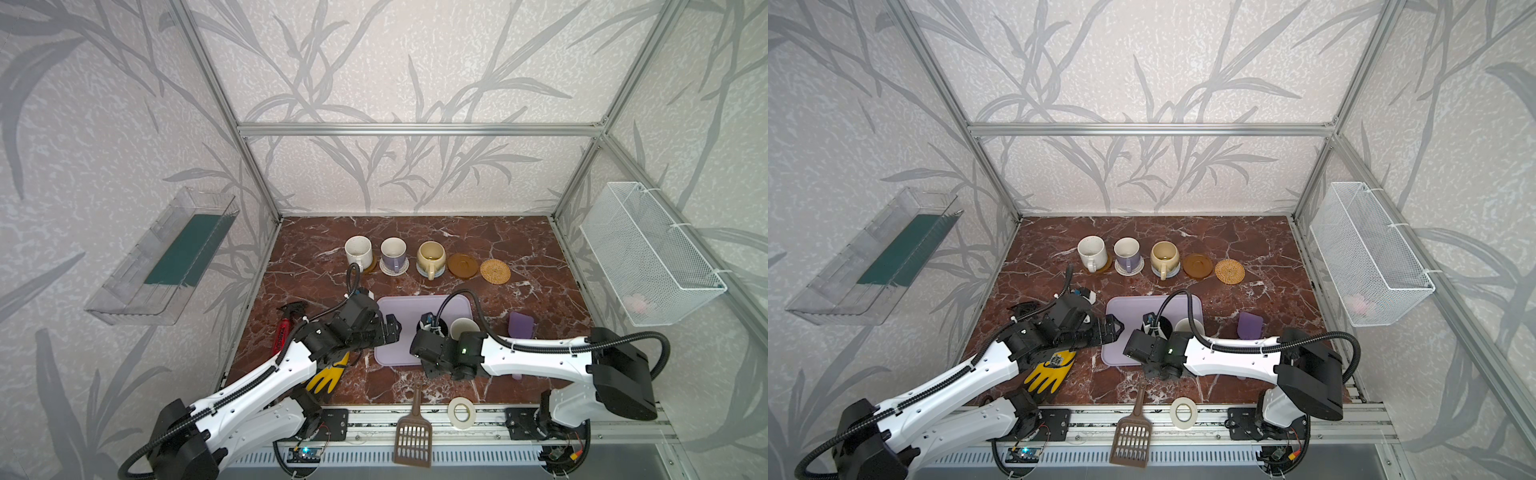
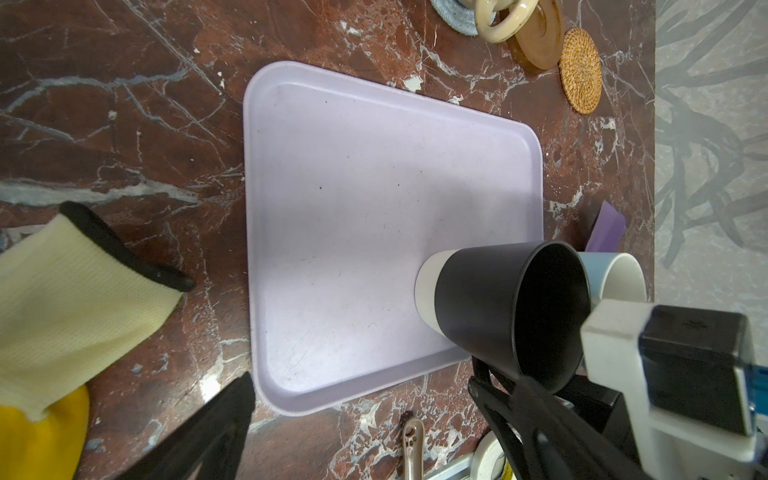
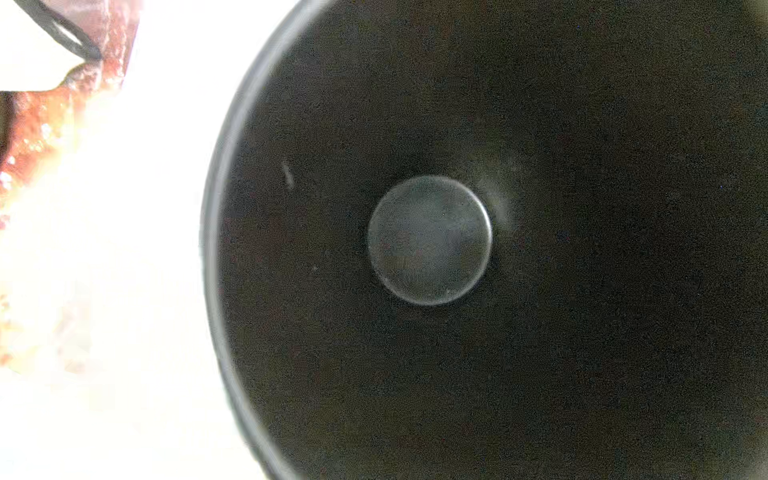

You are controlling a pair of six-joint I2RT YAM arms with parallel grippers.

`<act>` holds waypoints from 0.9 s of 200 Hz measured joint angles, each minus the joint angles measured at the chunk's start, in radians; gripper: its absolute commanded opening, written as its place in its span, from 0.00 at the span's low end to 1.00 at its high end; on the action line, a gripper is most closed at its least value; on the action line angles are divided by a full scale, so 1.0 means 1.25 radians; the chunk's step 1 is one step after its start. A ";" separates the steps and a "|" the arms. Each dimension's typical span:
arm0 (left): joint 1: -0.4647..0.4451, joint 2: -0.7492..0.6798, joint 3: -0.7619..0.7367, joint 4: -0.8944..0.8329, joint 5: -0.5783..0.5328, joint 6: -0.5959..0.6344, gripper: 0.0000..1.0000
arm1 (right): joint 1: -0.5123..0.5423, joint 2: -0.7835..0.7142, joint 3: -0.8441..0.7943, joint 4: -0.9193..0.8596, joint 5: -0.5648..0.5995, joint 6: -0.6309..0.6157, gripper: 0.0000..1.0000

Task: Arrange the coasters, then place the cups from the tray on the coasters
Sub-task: 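Lift the black mug out of the tray with the right gripper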

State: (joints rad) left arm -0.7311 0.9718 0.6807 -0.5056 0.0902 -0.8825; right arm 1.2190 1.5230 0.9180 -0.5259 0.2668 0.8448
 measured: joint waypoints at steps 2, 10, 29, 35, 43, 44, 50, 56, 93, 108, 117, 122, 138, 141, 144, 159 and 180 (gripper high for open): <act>0.000 -0.001 -0.001 0.001 0.000 0.000 0.99 | 0.000 0.000 0.000 -0.001 0.001 0.000 0.22; 0.000 -0.002 -0.003 0.003 0.000 0.000 0.99 | -0.001 0.001 0.001 -0.001 0.003 -0.002 0.20; 0.000 -0.006 -0.011 0.005 0.000 0.000 0.99 | -0.002 0.006 0.006 -0.005 0.008 -0.008 0.19; 0.000 -0.008 -0.013 0.005 0.000 -0.001 0.99 | -0.002 0.008 0.010 -0.005 0.010 -0.008 0.18; 0.000 -0.010 -0.016 0.004 0.000 -0.001 0.99 | -0.002 0.009 0.011 -0.005 0.011 -0.009 0.17; 0.000 -0.011 -0.016 0.005 0.000 -0.001 0.99 | -0.002 0.009 0.011 -0.005 0.011 -0.009 0.17; 0.000 -0.012 -0.016 0.004 0.000 -0.001 0.99 | -0.002 0.009 0.011 -0.005 0.011 -0.010 0.16; 0.000 -0.014 -0.016 0.005 0.000 -0.001 0.99 | -0.002 0.009 0.011 -0.005 0.011 -0.013 0.15; 0.000 -0.023 -0.017 0.005 0.000 -0.001 0.98 | -0.002 0.009 0.012 -0.005 0.014 -0.023 0.08; 0.000 -0.028 -0.017 0.005 0.000 -0.001 0.98 | 0.000 0.009 0.012 -0.005 0.016 -0.026 0.06; 0.000 -0.031 -0.017 0.005 0.000 0.000 0.97 | 0.001 0.009 0.012 -0.005 0.017 -0.028 0.03; 0.000 -0.034 -0.017 0.005 0.000 0.000 0.97 | 0.002 0.009 0.012 -0.005 0.017 -0.030 0.03; 0.000 -0.047 -0.017 0.007 -0.002 -0.001 0.96 | 0.004 0.006 0.012 -0.003 0.017 -0.036 0.00; 0.000 -0.052 -0.017 0.008 -0.002 -0.001 0.96 | 0.005 0.005 0.012 -0.002 0.017 -0.037 0.00; 0.000 -0.055 -0.017 0.009 -0.003 -0.001 0.95 | 0.005 0.004 0.012 -0.001 0.017 -0.038 0.00; 0.000 -0.078 -0.019 0.015 -0.011 -0.001 0.96 | 0.010 -0.002 0.012 0.005 0.016 -0.045 0.00; 0.000 -0.130 -0.026 0.022 -0.023 0.001 0.99 | 0.012 -0.013 0.011 0.015 0.009 -0.061 0.00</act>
State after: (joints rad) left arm -0.7307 0.8093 0.6479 -0.4786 0.0608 -0.8818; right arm 1.2343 1.5074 0.9321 -0.5076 0.2779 0.7681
